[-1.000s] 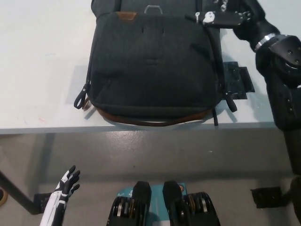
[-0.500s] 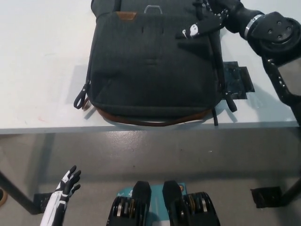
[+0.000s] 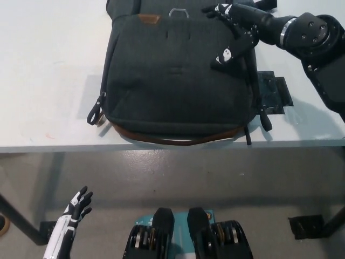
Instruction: A bag is kept in the middle of the table with its flap loosely closed and the robot uses its right hand to adjust it and opens it
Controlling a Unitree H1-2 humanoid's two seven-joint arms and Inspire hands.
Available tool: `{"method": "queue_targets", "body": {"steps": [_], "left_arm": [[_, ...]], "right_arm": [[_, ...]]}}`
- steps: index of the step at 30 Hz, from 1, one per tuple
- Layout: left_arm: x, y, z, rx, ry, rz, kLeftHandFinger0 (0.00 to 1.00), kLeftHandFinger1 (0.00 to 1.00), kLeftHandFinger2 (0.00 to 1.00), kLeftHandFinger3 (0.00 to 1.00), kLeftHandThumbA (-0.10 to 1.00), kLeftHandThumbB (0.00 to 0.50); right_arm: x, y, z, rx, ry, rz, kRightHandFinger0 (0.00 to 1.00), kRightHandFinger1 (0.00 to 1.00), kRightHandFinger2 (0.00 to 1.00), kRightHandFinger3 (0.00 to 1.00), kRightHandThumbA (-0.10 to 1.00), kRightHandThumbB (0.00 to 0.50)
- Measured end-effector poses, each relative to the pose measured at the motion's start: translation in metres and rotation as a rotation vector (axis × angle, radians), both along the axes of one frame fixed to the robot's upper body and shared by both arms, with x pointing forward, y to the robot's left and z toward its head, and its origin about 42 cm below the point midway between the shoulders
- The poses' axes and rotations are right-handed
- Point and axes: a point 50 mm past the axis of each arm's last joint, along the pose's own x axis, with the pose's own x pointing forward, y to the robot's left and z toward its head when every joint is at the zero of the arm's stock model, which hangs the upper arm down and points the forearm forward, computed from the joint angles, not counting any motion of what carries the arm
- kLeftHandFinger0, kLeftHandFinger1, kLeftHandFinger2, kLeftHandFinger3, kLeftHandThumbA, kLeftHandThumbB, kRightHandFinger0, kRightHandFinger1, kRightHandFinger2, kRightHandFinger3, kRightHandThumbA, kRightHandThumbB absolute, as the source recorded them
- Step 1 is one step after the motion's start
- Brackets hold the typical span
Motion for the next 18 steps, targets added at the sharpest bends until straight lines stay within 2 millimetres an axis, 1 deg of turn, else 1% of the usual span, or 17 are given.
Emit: {"method": "queue_targets", "body": {"steps": [1, 2, 3, 4, 5, 6, 7, 8, 9, 10, 12, 13, 14, 15, 16, 17, 18], "left_arm": [[0.001, 0.000, 0.001, 0.000, -0.002, -0.002, 1.00, 1.00, 1.00, 1.00, 1.00, 0.199], [0.001, -0.001, 0.001, 0.001, -0.003, -0.004, 1.00, 1.00, 1.00, 1.00, 1.00, 0.196], [0.001, -0.001, 0.001, 0.001, -0.003, -0.005, 1.00, 1.00, 1.00, 1.00, 1.00, 0.204], [0.001, -0.001, 0.001, 0.001, -0.002, -0.007, 1.00, 1.00, 1.00, 1.00, 1.00, 0.206], [0.001, -0.002, 0.001, 0.002, -0.002, -0.008, 1.00, 1.00, 1.00, 1.00, 1.00, 0.213], [0.002, -0.002, 0.001, 0.003, -0.002, -0.009, 1.00, 1.00, 1.00, 1.00, 1.00, 0.220], [0.002, -0.002, 0.001, 0.004, -0.002, -0.011, 1.00, 1.00, 1.00, 1.00, 1.00, 0.221], [0.002, -0.003, 0.001, 0.004, -0.002, -0.013, 1.00, 1.00, 1.00, 1.00, 1.00, 0.213], [0.003, -0.003, 0.001, 0.006, -0.003, -0.015, 1.00, 1.00, 1.00, 1.00, 1.00, 0.210], [0.003, -0.003, 0.001, 0.007, -0.004, -0.016, 1.00, 1.00, 1.00, 1.00, 1.00, 0.211], [0.005, -0.003, 0.002, 0.012, -0.007, -0.019, 1.00, 1.00, 1.00, 1.00, 1.00, 0.212], [0.006, -0.003, 0.003, 0.016, -0.008, -0.021, 1.00, 1.00, 1.00, 1.00, 1.00, 0.212], [0.006, -0.003, 0.003, 0.019, -0.009, -0.022, 1.00, 1.00, 1.00, 1.00, 1.00, 0.200], [0.007, -0.002, 0.004, 0.023, -0.009, -0.023, 1.00, 1.00, 1.00, 1.00, 1.00, 0.197], [0.007, -0.002, 0.004, 0.026, -0.010, -0.024, 1.00, 1.00, 1.00, 1.00, 1.00, 0.184], [0.008, -0.002, 0.004, 0.029, -0.011, -0.025, 1.00, 1.00, 1.00, 1.00, 1.00, 0.182], [0.008, -0.002, 0.005, 0.030, -0.011, -0.026, 1.00, 1.00, 1.00, 1.00, 1.00, 0.176]], "right_arm": [[0.001, 0.000, 0.002, -0.004, 0.013, 0.003, 0.43, 0.58, 0.68, 0.87, 0.93, 0.439], [0.001, 0.000, 0.004, -0.007, 0.023, 0.006, 0.09, 0.28, 0.44, 0.56, 0.62, 0.312], [0.001, -0.001, 0.005, -0.007, 0.035, 0.007, 0.04, 0.23, 0.42, 0.57, 0.33, 0.299], [0.001, -0.003, 0.006, -0.001, 0.046, 0.002, 0.02, 0.31, 0.54, 0.38, 0.11, 0.293], [0.001, -0.004, 0.005, 0.005, 0.049, -0.003, 0.00, 0.36, 0.62, 0.20, -0.07, 0.242], [0.000, -0.005, 0.003, 0.002, 0.043, -0.011, 0.01, 0.45, 0.75, 0.21, -0.10, 0.190], [-0.003, -0.004, 0.001, 0.003, 0.025, -0.014, 0.03, 0.50, 0.80, 0.31, -0.10, 0.176], [-0.005, -0.004, 0.000, 0.014, 0.012, -0.018, 0.11, 0.64, 0.99, 0.69, -0.10, 0.119], [-0.007, -0.005, -0.002, 0.031, 0.002, -0.026, 0.13, 0.64, 0.96, 0.98, -0.10, 0.102], [-0.008, -0.006, -0.002, 0.043, -0.003, -0.030, 0.13, 0.64, 0.96, 1.00, -0.10, 0.090], [-0.009, -0.010, -0.007, 0.073, -0.009, -0.055, 0.03, 0.52, 0.86, 1.00, -0.10, 0.084], [-0.009, -0.012, -0.010, 0.085, -0.008, -0.072, 0.01, 0.50, 0.83, 1.00, -0.10, 0.087], [-0.009, -0.014, -0.011, 0.093, -0.008, -0.086, 0.00, 0.47, 0.80, 1.00, -0.10, 0.100], [-0.009, -0.016, -0.012, 0.101, -0.009, -0.099, 0.00, 0.46, 0.80, 0.99, -0.10, 0.102], [-0.009, -0.018, -0.012, 0.110, -0.010, -0.112, 0.00, 0.46, 0.80, 0.90, -0.10, 0.109], [-0.009, -0.020, -0.012, 0.114, -0.011, -0.123, 0.00, 0.44, 0.81, 0.84, -0.10, 0.118], [-0.009, -0.022, -0.011, 0.121, -0.014, -0.137, 0.00, 0.43, 0.80, 0.81, -0.10, 0.114]]}}
